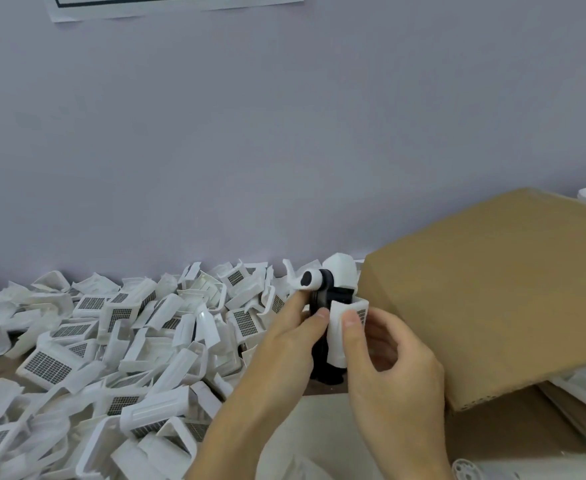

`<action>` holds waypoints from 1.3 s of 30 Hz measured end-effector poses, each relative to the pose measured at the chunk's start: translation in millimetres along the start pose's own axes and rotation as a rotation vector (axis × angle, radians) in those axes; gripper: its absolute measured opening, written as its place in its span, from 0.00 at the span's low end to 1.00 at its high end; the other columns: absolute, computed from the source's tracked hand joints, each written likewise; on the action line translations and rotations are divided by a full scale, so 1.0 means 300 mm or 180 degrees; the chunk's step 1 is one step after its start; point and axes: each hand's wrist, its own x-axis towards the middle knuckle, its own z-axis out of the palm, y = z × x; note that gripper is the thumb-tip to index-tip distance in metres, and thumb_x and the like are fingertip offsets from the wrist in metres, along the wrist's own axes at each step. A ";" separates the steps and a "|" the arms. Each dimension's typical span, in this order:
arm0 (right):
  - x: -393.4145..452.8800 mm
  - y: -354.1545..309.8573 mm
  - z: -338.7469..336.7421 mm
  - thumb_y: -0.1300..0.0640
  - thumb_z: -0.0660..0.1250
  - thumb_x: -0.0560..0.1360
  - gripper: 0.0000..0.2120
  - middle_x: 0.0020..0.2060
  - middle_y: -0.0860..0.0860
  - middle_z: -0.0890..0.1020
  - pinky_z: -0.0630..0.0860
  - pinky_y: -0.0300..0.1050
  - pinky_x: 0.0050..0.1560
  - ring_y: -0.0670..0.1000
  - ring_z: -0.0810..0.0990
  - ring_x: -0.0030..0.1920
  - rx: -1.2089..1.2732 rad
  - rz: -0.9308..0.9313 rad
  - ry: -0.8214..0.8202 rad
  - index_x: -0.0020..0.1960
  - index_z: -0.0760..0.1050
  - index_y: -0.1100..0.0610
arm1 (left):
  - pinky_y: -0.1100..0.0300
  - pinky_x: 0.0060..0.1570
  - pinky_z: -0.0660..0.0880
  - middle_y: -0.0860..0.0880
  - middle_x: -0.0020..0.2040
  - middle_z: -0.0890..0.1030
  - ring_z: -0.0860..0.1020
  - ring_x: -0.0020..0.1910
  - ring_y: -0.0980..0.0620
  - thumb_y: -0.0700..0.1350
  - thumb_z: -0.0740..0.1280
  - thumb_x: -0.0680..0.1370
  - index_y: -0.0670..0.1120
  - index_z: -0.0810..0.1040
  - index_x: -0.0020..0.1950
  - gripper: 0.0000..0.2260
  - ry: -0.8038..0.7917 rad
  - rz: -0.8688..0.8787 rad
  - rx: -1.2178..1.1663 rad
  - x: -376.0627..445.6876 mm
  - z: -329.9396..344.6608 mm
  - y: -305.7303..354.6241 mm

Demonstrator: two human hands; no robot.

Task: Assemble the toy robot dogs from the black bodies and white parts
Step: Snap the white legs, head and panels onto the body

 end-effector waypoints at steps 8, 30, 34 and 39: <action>-0.005 -0.005 0.012 0.41 0.67 0.72 0.06 0.34 0.33 0.84 0.74 0.25 0.37 0.35 0.83 0.36 -0.0111 -0.0082 0.0179 0.39 0.79 0.39 | 0.72 0.38 0.76 0.51 0.50 0.85 0.82 0.46 0.61 0.39 0.56 0.85 0.62 0.84 0.51 0.22 -0.0253 0.0282 0.0225 -0.023 0.002 0.018; -0.026 -0.009 0.018 0.35 0.59 0.73 0.20 0.36 0.39 0.85 0.79 0.37 0.41 0.39 0.84 0.39 -0.0730 -0.0514 -0.0102 0.52 0.84 0.45 | 0.84 0.40 0.67 0.77 0.46 0.79 0.74 0.48 0.81 0.48 0.55 0.86 0.80 0.76 0.43 0.26 -0.0021 0.0669 0.0193 -0.047 0.014 0.055; -0.031 -0.005 0.024 0.37 0.60 0.76 0.20 0.38 0.42 0.85 0.78 0.41 0.40 0.42 0.83 0.39 -0.0940 -0.0615 -0.0298 0.55 0.82 0.47 | 0.83 0.33 0.67 0.75 0.34 0.78 0.75 0.36 0.79 0.49 0.57 0.85 0.76 0.78 0.34 0.27 0.0143 0.0746 0.0275 -0.043 0.001 0.042; -0.027 -0.003 0.020 0.39 0.60 0.76 0.24 0.51 0.43 0.84 0.80 0.47 0.47 0.47 0.81 0.48 -0.1106 -0.0779 -0.0144 0.64 0.81 0.50 | 0.69 0.36 0.76 0.49 0.42 0.85 0.83 0.38 0.58 0.48 0.65 0.82 0.53 0.83 0.51 0.07 0.0174 0.0838 0.0302 -0.013 0.016 0.007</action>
